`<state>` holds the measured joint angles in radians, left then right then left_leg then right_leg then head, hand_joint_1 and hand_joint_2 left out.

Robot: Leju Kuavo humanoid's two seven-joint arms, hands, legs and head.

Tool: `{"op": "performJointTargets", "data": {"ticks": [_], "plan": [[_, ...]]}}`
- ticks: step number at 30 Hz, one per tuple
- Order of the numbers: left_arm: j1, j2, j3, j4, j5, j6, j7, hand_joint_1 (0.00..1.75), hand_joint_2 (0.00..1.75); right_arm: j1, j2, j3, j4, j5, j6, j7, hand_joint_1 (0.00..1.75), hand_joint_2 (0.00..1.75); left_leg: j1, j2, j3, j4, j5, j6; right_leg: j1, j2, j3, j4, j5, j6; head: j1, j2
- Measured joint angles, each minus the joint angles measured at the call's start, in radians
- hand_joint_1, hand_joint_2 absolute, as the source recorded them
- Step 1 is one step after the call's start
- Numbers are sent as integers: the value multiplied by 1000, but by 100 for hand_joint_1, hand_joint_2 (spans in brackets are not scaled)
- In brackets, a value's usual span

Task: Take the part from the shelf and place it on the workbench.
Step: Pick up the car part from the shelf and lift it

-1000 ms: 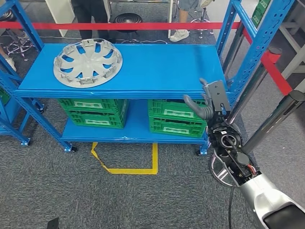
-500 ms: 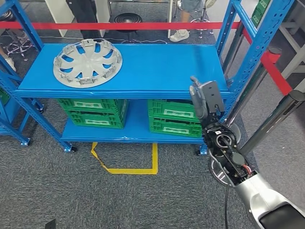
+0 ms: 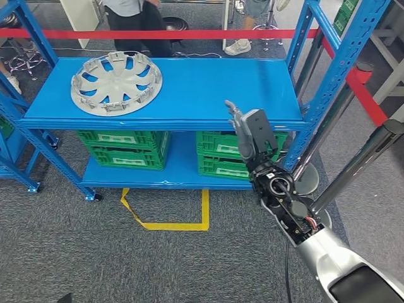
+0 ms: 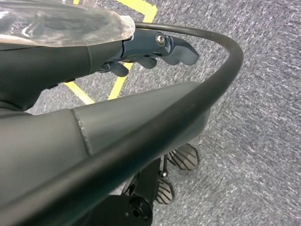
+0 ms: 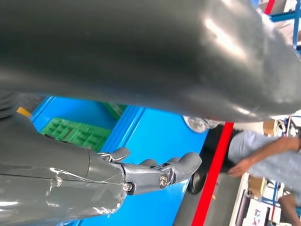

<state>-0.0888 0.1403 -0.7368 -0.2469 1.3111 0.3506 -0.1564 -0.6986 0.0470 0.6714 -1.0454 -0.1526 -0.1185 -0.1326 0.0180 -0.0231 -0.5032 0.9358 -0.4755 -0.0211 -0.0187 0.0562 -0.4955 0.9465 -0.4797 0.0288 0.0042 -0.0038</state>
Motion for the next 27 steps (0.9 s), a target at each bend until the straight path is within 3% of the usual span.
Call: {"op": "performJointTargets", "data": {"ticks": [11,18,23,25,27], "plan": [[1,1,14,2,-6,-51,-10,0,0,8,2,13,26,-10,-9,-5,0,0,0,0,0,0,0,0,0,0,-1,0,0,0,0,0],[2,8,14,6,-37,-96,-38,0,0,65,-32,-7,20,1,-30,-4,0,0,0,0,0,0,0,0,0,1,-1,0,0,0,1,0],[2,14,13,9,-53,-106,-38,0,0,96,-50,-27,-13,52,-50,10,0,0,-3,2,3,-7,4,12,-6,0,-2,-10,3,9,-4,0],[1,14,13,9,-59,-109,-38,0,0,101,-57,-35,-29,58,-54,16,0,0,4,6,13,-26,12,18,-3,-15,-28,39,-26,10,-1,0],[3,15,13,11,-61,-111,-38,0,0,111,-63,-43,-41,59,-55,21,0,0,7,7,18,-32,14,20,-2,-35,-99,180,-83,11,10,0]]}}
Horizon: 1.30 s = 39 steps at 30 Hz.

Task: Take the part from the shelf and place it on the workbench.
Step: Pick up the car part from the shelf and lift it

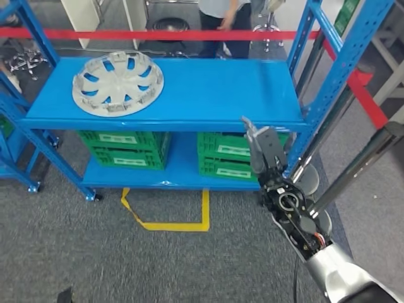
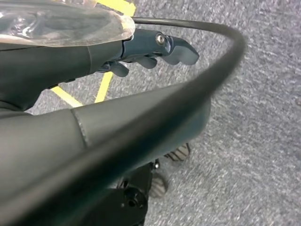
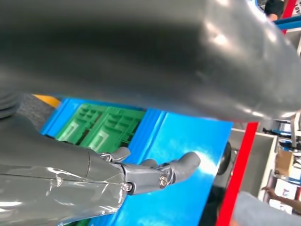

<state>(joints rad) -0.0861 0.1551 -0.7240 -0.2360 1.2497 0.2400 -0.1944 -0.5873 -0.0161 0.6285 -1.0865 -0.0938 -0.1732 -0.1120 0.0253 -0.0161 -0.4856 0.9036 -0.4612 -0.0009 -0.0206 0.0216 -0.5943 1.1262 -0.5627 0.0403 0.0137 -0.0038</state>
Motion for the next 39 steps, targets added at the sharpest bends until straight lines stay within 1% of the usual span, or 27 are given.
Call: {"op": "performJointTargets", "data": {"ticks": [1,2,3,4,5,7,9,11,12,14,16,17,18,19,20,22,24,26,27,29,31,32,33,34,35,37,39], "plan": [[1,0,0,1,0,-2,0,0,0,7,-2,-3,-4,0,0,3,0,0,0,-2,0,0,-1,-1,-1,-5,-40,74,-21,2,4,0],[3,0,0,2,-1,-3,0,0,0,16,-5,-4,-9,0,0,5,0,0,1,-5,2,1,-3,-2,-3,-8,-69,119,-24,4,7,0],[3,0,0,3,-3,-6,0,0,0,23,-8,-6,-14,0,-1,7,0,0,2,-10,5,1,-5,-6,-5,-9,-79,124,-7,6,8,0],[4,0,0,3,-6,-9,1,0,0,29,-11,-8,-19,1,-2,10,0,0,5,-17,9,2,-9,-11,-8,-9,-68,86,30,8,10,0],[5,0,-1,4,-10,-12,1,0,0,34,-15,-10,-25,1,-3,14,0,0,7,-23,15,5,-15,-18,-12,-5,-44,17,75,10,14,0],[3,1,-2,4,-16,-16,1,0,0,42,-25,-17,-36,3,-6,20,0,0,9,-36,15,14,-25,-34,-17,19,10,-103,126,11,21,0],[1,1,-4,5,-19,-18,2,0,0,54,-32,-23,-49,5,-8,25,0,0,11,-46,2,21,-25,-49,-13,33,27,-135,119,3,22,0],[2,1,-6,6,-21,-18,2,0,0,65,-34,-29,-63,10,-8,29,0,0,16,-49,-6,23,-24,-60,-10,25,27,-139,115,-13,18,0],[3,1,-6,6,-21,-18,3,0,0,67,-34,-32,-69,13,-8,30,0,0,17,-38,-12,35,-31,-64,-10,20,28,-141,114,-19,13,0],[-2,1,-7,6,-22,-18,3,0,0,69,-35,-37,-81,20,-6,32,0,0,14,-8,-58,125,-72,-68,-9,4,33,-146,113,-33,-4,0],[-6,1,-8,6,-22,-17,3,0,0,74,-36,-43,-88,25,-3,35,0,0,10,7,-147,279,-127,-68,-3,-15,33,-147,111,-41,-24,0],[-6,1,-9,6,-22,-17,3,0,0,78,-36,-45,-90,27,-1,36,0,0,8,8,-183,334,-138,-66,2,-25,34,-147,109,-45,-30,0],[-4,1,-10,6,-22,-17,3,0,0,81,-36,-46,-92,28,0,37,0,0,6,8,-199,350,-128,-61,6,-34,35,-147,108,-47,-35,0],[-3,1,-11,6,-22,-17,3,0,0,84,-36,-48,-95,28,0,37,0,0,3,9,-194,323,-100,-55,10,-42,37,-147,107,-49,-40,0],[-3,1,-12,6,-23,-17,3,0,0,84,-36,-50,-98,29,0,37,0,0,-3,15,-168,260,-59,-45,13,-50,39,-147,106,-50,-43,0],[-4,4,-14,6,-27,-17,3,0,0,84,-37,-55,-105,31,-1,38,0,0,-20,48,-106,118,4,-24,19,-65,43,-147,103,-49,-49,0],[-7,6,-15,6,-29,-17,3,0,0,85,-38,-58,-110,32,-3,41,0,0,-32,66,-80,55,20,-14,23,-79,45,-147,100,-45,-49,0],[-6,6,-16,6,-31,-17,3,0,0,86,-39,-59,-115,33,-5,43,0,0,-31,51,-79,47,24,-10,25,-90,46,-147,96,-37,-46,0],[-4,6,-17,6,-31,-17,3,0,0,86,-40,-60,-118,33,-6,44,0,0,-28,44,-77,43,27,-7,23,-84,44,-140,90,-32,-45,0],[-3,6,-17,6,-32,-17,3,0,0,87,-44,-64,-123,34,-6,45,0,0,-20,31,-71,35,32,-1,21,-52,15,-70,45,-21,-37,0],[-4,6,-20,6,-32,-18,3,0,0,93,-49,-66,-125,35,-6,46,0,0,-19,16,-70,35,33,2,18,-29,-45,69,-22,-15,-26,0],[-4,6,-21,6,-32,-18,3,0,0,97,-51,-67,-125,35,-6,47,0,0,-19,7,-70,35,33,2,17,-27,-71,126,-41,-13,-21,0],[-4,6,-23,6,-32,-18,3,0,0,102,-53,-67,-125,36,-6,47,0,0,-18,-3,-69,36,32,2,15,-26,-83,150,-40,-12,-17,0],[-3,5,-24,6,-32,-18,3,0,0,104,-53,-67,-125,37,-6,47,0,0,-18,-14,-68,37,31,1,12,-25,-75,131,-19,-11,-14,0],[-3,5,-24,6,-32,-18,3,0,0,106,-53,-68,-126,38,-6,47,0,0,-17,-25,-66,38,30,-1,10,-21,-50,74,19,-10,-10,0],[-3,3,-25,6,-32,-18,3,0,0,105,-54,-72,-129,39,-6,47,0,0,-15,-46,-65,43,26,-8,4,11,15,-67,82,-12,-2,0],[-5,3,-25,6,-32,-18,3,0,0,104,-56,-75,-132,39,-6,47,0,0,-14,-63,-75,49,26,-18,2,39,51,-139,94,-19,0,0]]}}
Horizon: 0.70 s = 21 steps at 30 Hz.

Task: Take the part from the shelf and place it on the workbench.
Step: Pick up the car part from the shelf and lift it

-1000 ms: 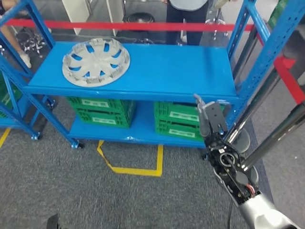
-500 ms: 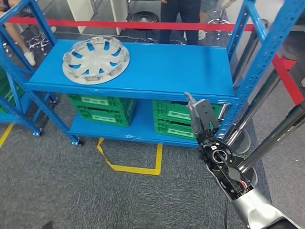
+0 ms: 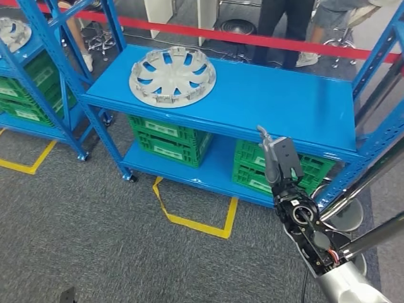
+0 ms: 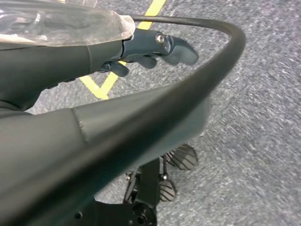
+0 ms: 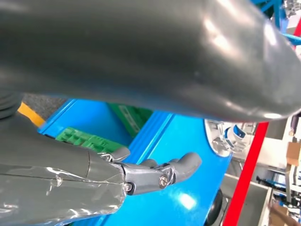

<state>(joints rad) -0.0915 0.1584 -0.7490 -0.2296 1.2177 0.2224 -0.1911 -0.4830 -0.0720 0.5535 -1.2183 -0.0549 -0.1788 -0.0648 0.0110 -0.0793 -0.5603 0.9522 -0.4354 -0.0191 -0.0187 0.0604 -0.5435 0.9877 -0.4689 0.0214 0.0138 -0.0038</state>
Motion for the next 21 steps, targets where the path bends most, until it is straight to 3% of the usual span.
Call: {"op": "performJointTargets", "data": {"ticks": [2,4,5,7,9,10,11,13,14,16,19,21], "plan": [[-1,1,-2,1,0,0,0,0,0,2,0,-1,-1,0,0,0,0,0,2,-17,-10,1,5,-12,1,-9,7,-10,-3,-10,-3,0],[1,1,-4,2,0,0,0,0,0,3,-1,-3,-3,0,0,0,0,0,3,1,-21,22,-7,-23,0,-27,13,-18,2,-21,-7,0],[1,1,-5,2,0,0,0,0,0,1,-1,-4,-4,1,1,-1,0,0,3,21,-39,60,-27,-27,-2,-37,16,-22,3,-26,-13,0],[-2,0,-5,2,0,1,0,0,0,1,-1,-6,-7,3,2,-1,0,0,3,58,-109,193,-86,-34,0,-55,17,-24,2,-31,-29,0],[-2,-1,-5,2,0,1,0,0,0,6,-1,-6,-7,4,4,0,0,0,5,68,-170,296,-112,-37,1,-75,18,-24,-1,-34,-39,0],[-1,-2,-5,2,0,1,0,0,0,8,-1,-6,-7,4,4,0,0,0,6,70,-173,292,-96,-37,1,-83,19,-24,-2,-34,-42,0],[-1,-2,-6,2,0,1,0,0,0,9,-1,-6,-8,4,5,0,0,0,7,72,-153,245,-65,-36,1,-89,21,-24,-4,-33,-45,0],[-1,-1,-6,2,0,2,0,0,0,8,-1,-7,-10,3,5,-3,0,0,6,83,-79,96,2,-32,2,-98,24,-24,-9,-26,-52,0],[-1,0,-6,2,0,2,0,0,0,6,-1,-8,-12,2,5,-4,0,0,4,87,-51,39,21,-28,4,-101,25,-24,-11,-22,-54,0],[-1,0,-6,2,1,3,0,0,0,4,-1,-9,-14,-1,5,-9,0,0,0,89,-32,-3,21,-17,9,-103,29,-22,-13,-10,-53,0],[2,0,-6,2,1,3,0,0,0,3,-1,-12,-16,-4,6,-12,0,0,2,84,-16,-8,13,8,5,-94,26,8,-22,9,-43,0],[2,0,-6,2,0,3,0,0,0,1,-1,-14,-17,-5,6,-13,0,0,2,82,-4,-10,8,19,2,-78,-20,100,-73,14,-31,0]]}}
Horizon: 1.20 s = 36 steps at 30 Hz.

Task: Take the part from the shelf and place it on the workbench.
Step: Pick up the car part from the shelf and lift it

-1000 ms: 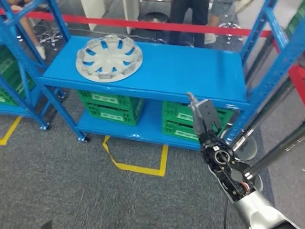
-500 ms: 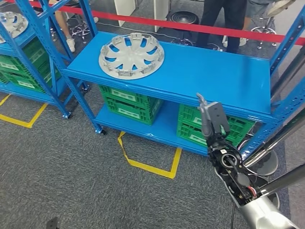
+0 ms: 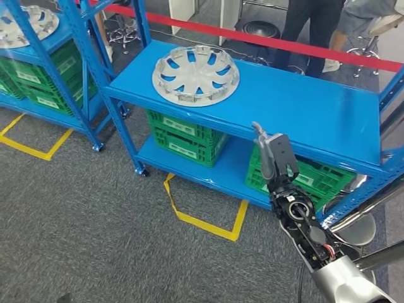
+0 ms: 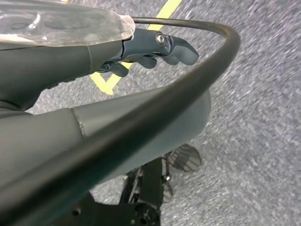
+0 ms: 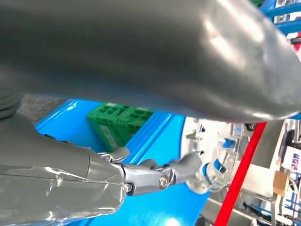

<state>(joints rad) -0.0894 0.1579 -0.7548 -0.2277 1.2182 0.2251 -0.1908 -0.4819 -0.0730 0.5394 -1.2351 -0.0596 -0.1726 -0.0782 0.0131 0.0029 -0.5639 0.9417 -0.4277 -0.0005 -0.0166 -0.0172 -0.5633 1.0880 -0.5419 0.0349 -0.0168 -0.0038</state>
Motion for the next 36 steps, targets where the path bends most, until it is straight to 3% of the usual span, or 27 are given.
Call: {"op": "performJointTargets", "data": {"ticks": [2,3,4,5,7,8,9,11,13,15,17,19,20,21,23,24,25,27,28,29,31,33,34,35,36], "plan": [[-1,0,0,0,0,0,0,0,0,2,0,-1,0,0,0,0,0,0,-3,-3,8,1,-9,7,0,10,-74,138,-53,3,12,0],[0,0,0,0,0,0,1,0,0,6,0,-1,0,0,1,0,0,0,-6,-6,14,1,-14,9,0,11,-102,181,-60,3,16,0],[0,0,0,0,1,0,1,0,0,9,0,-1,0,0,2,-1,0,0,-8,-10,21,1,-19,10,1,12,-112,185,-47,0,19,0],[1,0,0,0,2,0,1,0,0,11,0,-1,0,0,3,-2,0,0,-10,-14,31,1,-26,9,2,13,-104,151,-14,-5,23,0],[2,-2,-1,0,3,0,1,0,0,9,0,-1,0,-1,5,-6,0,0,-12,-21,53,0,-40,6,7,16,-56,18,74,-21,32,0],[1,-4,-1,0,4,0,1,0,0,7,0,-2,1,-1,6,-7,0,0,-12,-24,59,-1,-46,3,11,17,-37,-43,96,-28,32,0],[-1,-5,-1,0,4,0,1,0,0,5,0,-2,1,-1,8,-8,0,0,-10,-25,62,-2,-51,-2,15,18,-22,-83,107,-34,34,0],[-2,-6,-1,0,5,1,1,0,0,3,0,-3,1,-2,12,-11,0,0,-8,-26,67,1,-53,-14,22,17,-11,-117,96,-45,33,0],[0,-5,-1,0,6,1,1,0,0,0,1,-3,1,-2,13,-13,0,0,-8,-24,67,26,-56,-26,16,15,18,-133,93,-56,34,0],[-3,-4,-1,0,7,1,1,0,0,-7,2,-4,1,-2,13,-14,0,0,-4,-20,15,115,-68,-39,9,12,51,-145,85,-63,26,0],[-4,-4,-1,0,7,2,0,0,0,-11,2,-5,2,-2,14,-15,0,0,2,-16,-81,241,-102,-50,6,11,71,-148,69,-65,15,0],[0,-3,-1,0,7,2,0,0,0,-7,2,-4,2,-2,15,-15,0,0,8,-13,-154,291,-134,-58,1,12,98,-148,45,-60,7,0],[2,-3,-1,0,7,3,0,0,0,-5,2,-3,2,-2,15,-15,0,0,11,-11,-167,269,-130,-62,-4,13,116,-148,31,-56,3,0],[4,-3,-1,0,7,3,0,0,0,-5,2,-3,2,-2,15,-16,0,0,14,-8,-165,217,-101,-67,-8,13,136,-148,15,-50,-2,0],[7,-3,-1,0,6,2,0,0,0,-4,2,-3,3,-2,15,-18,0,0,19,9,-145,84,24,-70,-12,10,167,-150,-20,-36,-15,0],[6,-3,-1,0,5,2,-1,0,0,-5,3,-4,4,-2,15,-19,0,0,18,16,-136,40,73,-65,-11,9,177,-156,-34,-28,-21,0],[6,-3,-2,0,4,1,-1,0,0,-6,3,-4,4,-3,15,-20,0,0,16,19,-132,16,104,-56,-9,8,189,-167,-42,-20,-25,0],[3,-3,-2,0,4,0,-2,0,0,-9,4,-6,2,-3,15,-22,0,0,15,13,-116,11,91,-37,-6,9,208,-169,-34,-6,-21,0],[3,-4,-2,0,4,0,-3,0,0,-9,4,-6,2,-3,15,-22,0,0,15,10,-102,7,83,-27,-8,10,207,-146,-21,-2,-15,0],[4,-3,-2,0,4,-1,-3,0,0,-9,4,-6,2,-3,15,-22,0,0,15,8,-84,5,72,-17,-10,12,185,-94,-8,0,-8,0],[5,-3,-2,1,4,-1,-3,0,0,-7,4,-7,2,-3,16,-23,0,0,11,4,-47,2,47,-1,-10,14,103,43,-18,-2,7,0],[4,-2,-2,1,4,0,-3,0,0,-4,4,-7,4,-3,16,-23,0,0,5,-3,-11,1,18,7,-5,14,14,140,-100,-4,15,0],[4,-2,-2,1,4,1,-3,0,0,-2,4,-7,5,-3,17,-23,0,0,1,-7,9,1,3,9,-3,15,-16,149,-145,-6,19,0],[5,-2,-2,1,5,2,-3,0,0,-1,4,-8,6,-3,17,-23,0,0,-3,-11,30,1,-11,11,1,15,-36,133,-170,-11,24,0],[5,-2,-2,1,6,4,-3,0,0,0,4,-8,8,-3,18,-23,0,0,-7,-14,52,1,-26,11,7,15,-47,95,-161,-19,28,0]]}}
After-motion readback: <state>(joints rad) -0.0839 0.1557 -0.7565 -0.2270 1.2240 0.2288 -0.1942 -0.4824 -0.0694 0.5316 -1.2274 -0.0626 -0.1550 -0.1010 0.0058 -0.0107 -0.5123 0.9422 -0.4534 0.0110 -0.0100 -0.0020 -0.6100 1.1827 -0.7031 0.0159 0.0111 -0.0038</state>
